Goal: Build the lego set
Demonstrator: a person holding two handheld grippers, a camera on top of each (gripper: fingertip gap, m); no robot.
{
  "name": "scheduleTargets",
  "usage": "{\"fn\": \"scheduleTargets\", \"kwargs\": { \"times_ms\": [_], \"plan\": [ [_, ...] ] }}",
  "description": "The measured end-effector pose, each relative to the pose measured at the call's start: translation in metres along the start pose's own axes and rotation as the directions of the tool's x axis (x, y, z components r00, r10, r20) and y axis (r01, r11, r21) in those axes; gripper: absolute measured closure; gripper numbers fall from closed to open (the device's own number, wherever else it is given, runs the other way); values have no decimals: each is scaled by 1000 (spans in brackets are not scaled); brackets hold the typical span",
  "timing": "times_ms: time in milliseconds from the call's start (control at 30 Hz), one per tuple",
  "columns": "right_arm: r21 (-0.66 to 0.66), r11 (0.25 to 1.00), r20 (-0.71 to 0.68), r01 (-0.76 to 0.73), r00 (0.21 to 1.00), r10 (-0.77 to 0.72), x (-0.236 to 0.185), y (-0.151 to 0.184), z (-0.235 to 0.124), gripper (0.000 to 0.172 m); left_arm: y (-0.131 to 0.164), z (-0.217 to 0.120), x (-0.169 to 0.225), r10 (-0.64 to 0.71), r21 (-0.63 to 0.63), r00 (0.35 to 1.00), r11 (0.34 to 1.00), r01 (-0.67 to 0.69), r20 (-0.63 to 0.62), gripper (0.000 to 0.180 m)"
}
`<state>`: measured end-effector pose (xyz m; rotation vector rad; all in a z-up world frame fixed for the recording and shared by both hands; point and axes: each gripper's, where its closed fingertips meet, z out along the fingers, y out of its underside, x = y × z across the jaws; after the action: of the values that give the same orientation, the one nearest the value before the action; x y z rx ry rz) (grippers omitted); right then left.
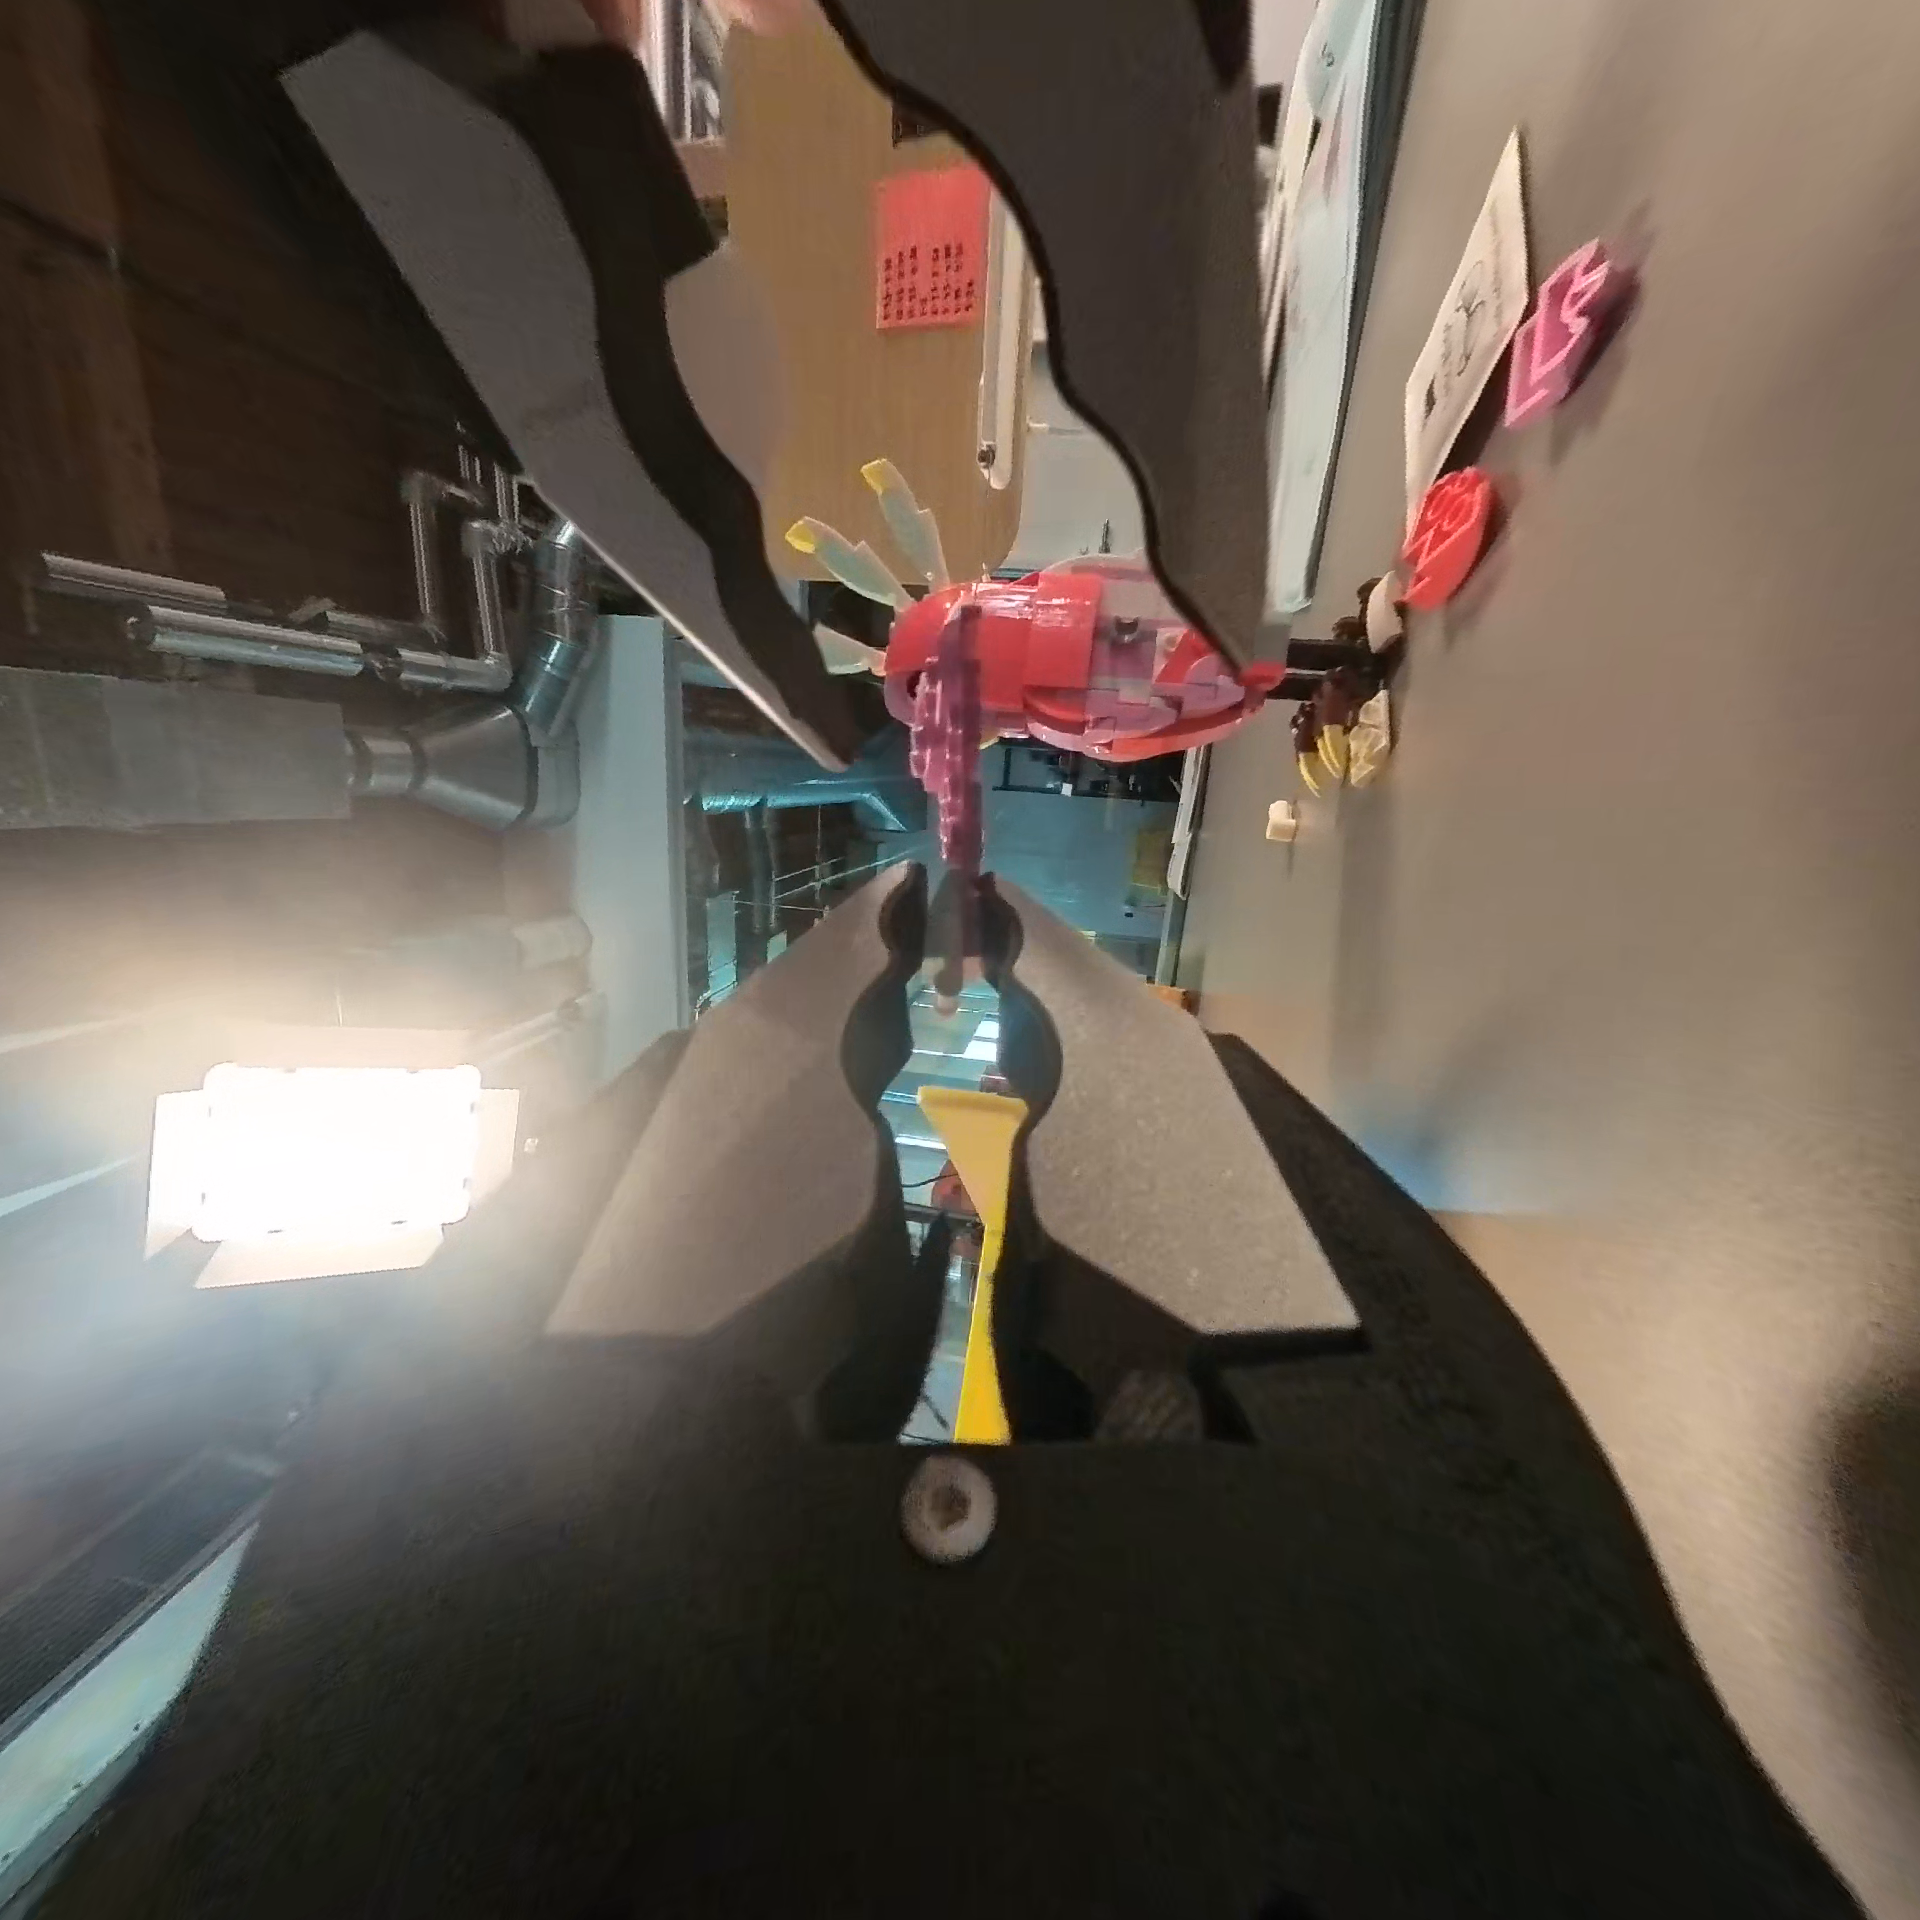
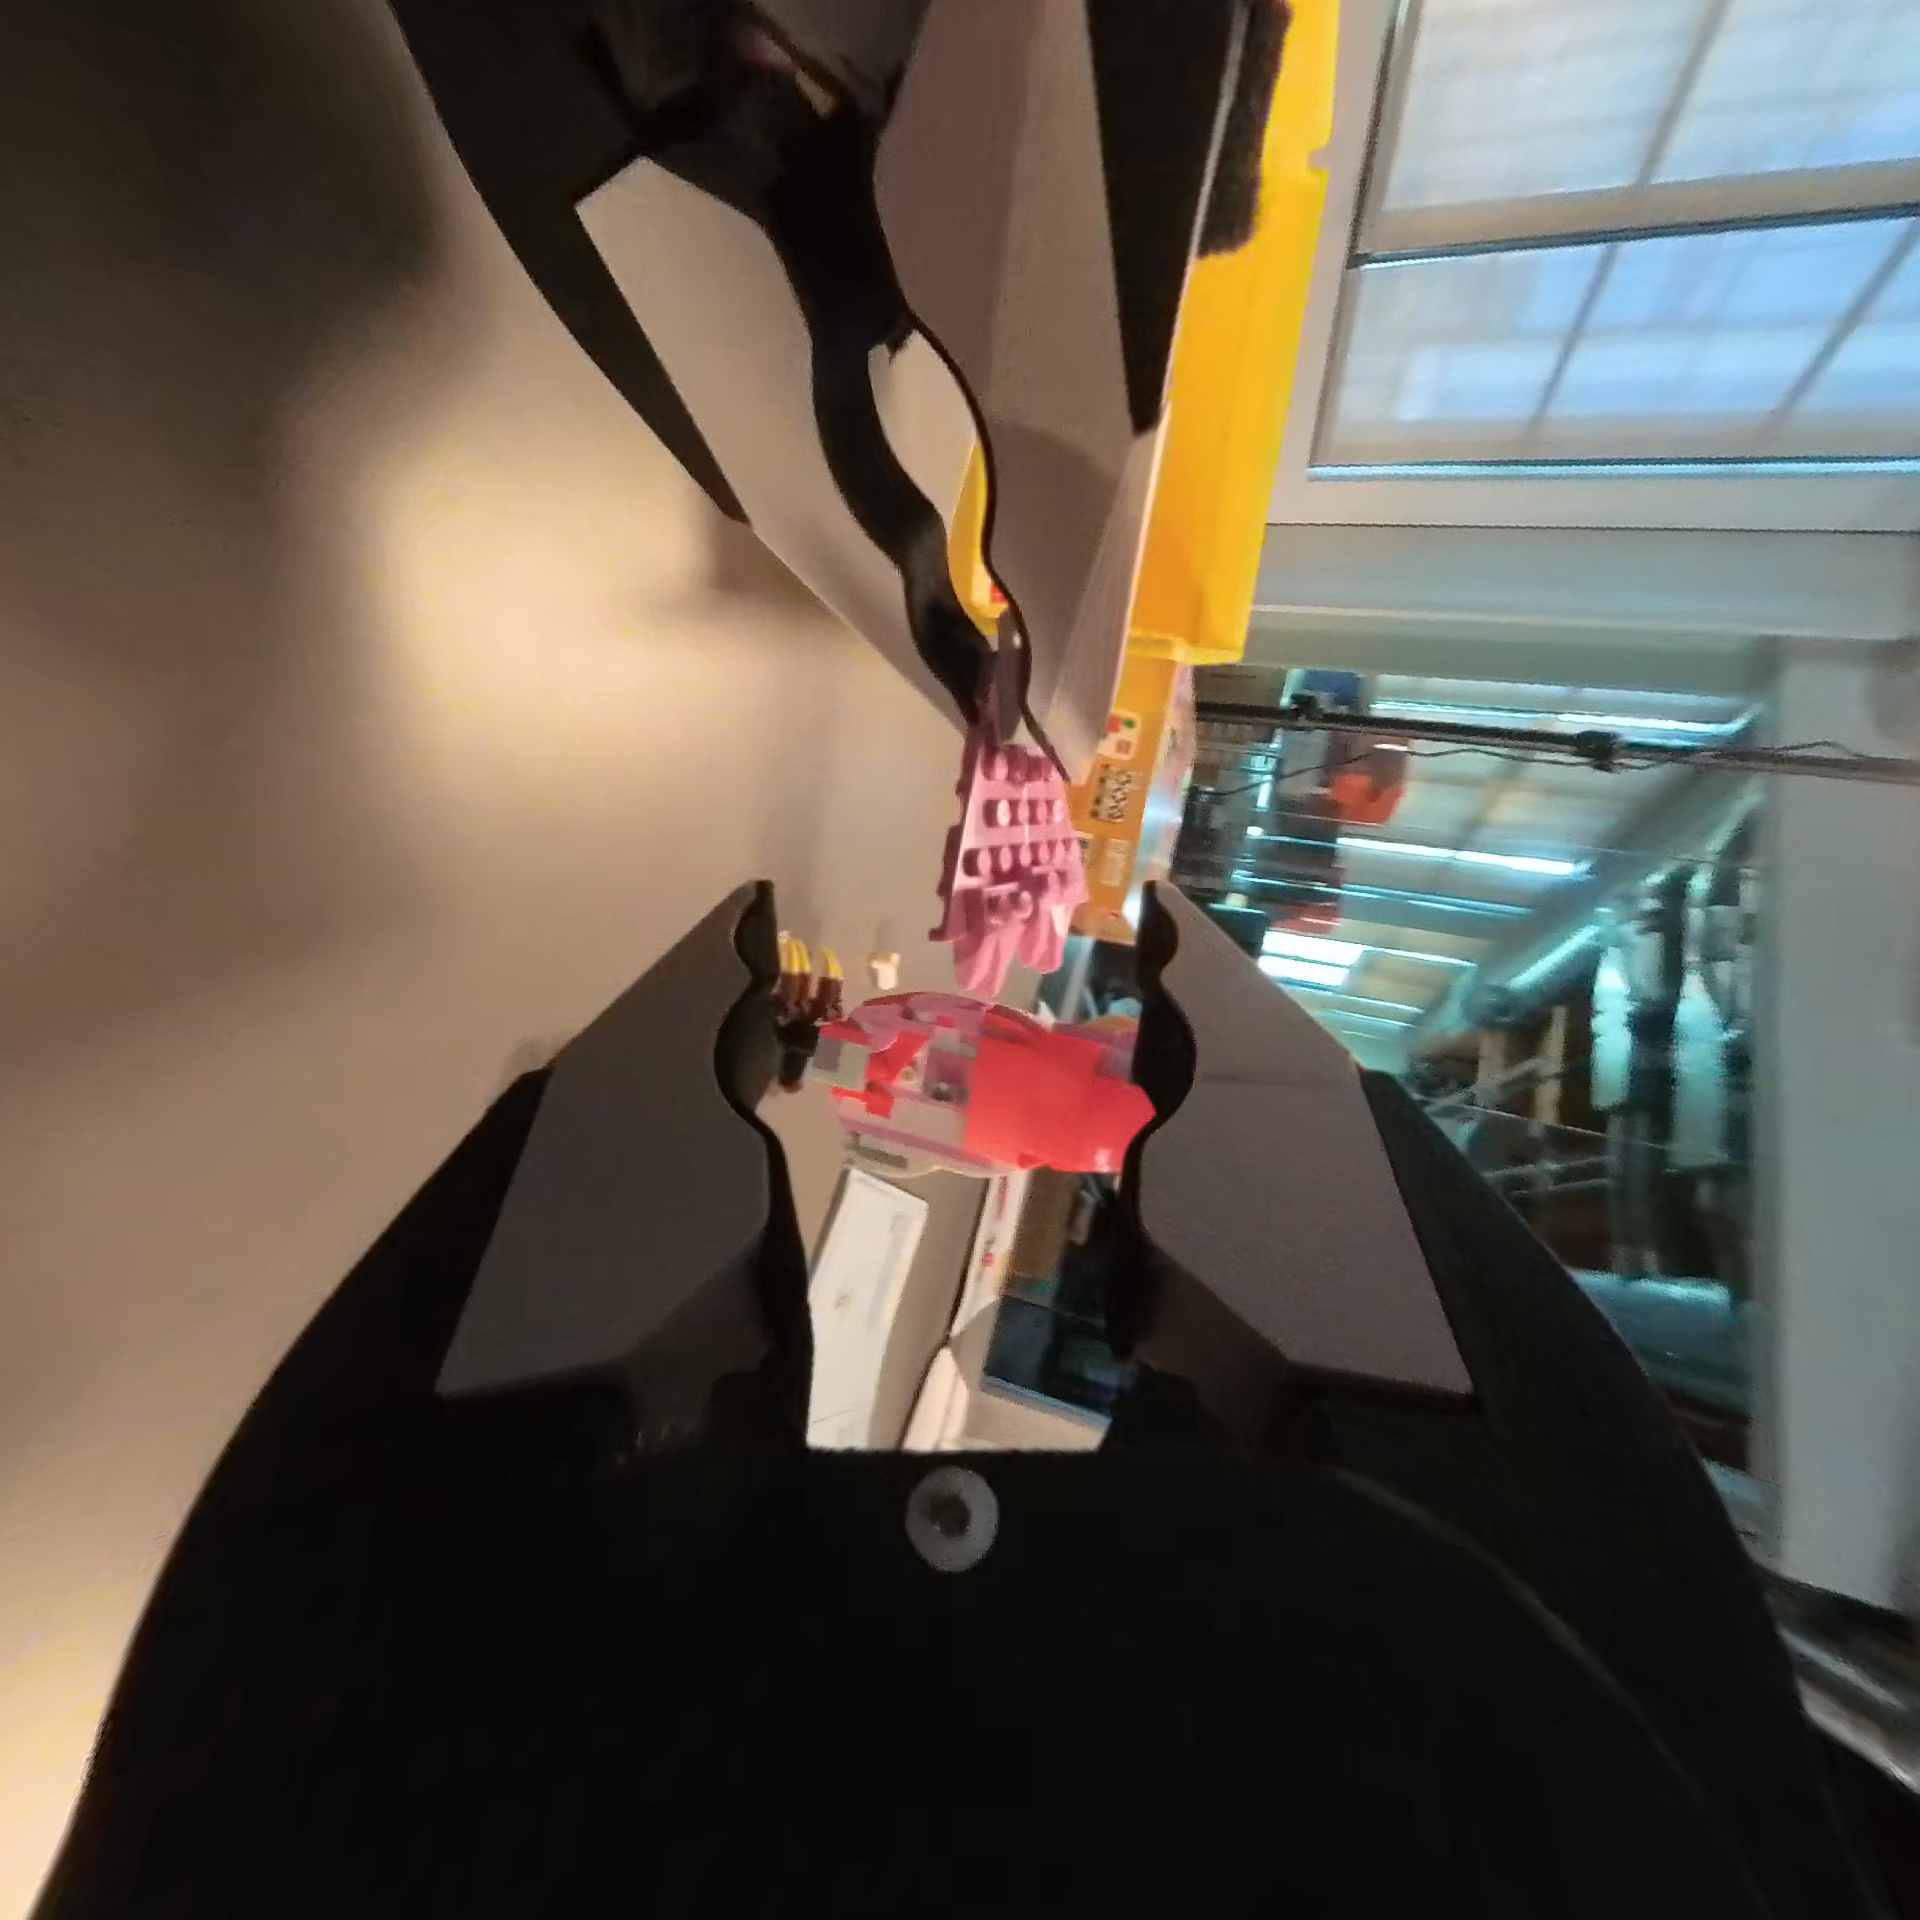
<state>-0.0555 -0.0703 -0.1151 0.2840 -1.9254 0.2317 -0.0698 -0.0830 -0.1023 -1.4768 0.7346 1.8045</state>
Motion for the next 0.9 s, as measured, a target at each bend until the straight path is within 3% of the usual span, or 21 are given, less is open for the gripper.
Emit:
{"fn": "scheduleTargets", "kwargs": {
  "times_ms": [233,567,800,900],
  "plan": [
    [-24,997,-58,77,995,-78,1,3,8,123,-1,-2,-3,-25,5,1000,1000,25,6,173],
    [-15,998,-143,65,988,-67,11,4,3,158,-7,-5,1,-70,39,997,997,71,-32,172],
    [-109,975,-200,196,956,-215,13,7,4,163,-9,-4,4,-150,27,985,988,153,-85,172],
    [-116,976,-183,186,962,-205,11,9,4,164,-10,-4,7,-158,29,982,986,162,-102,172]
  ]
}}
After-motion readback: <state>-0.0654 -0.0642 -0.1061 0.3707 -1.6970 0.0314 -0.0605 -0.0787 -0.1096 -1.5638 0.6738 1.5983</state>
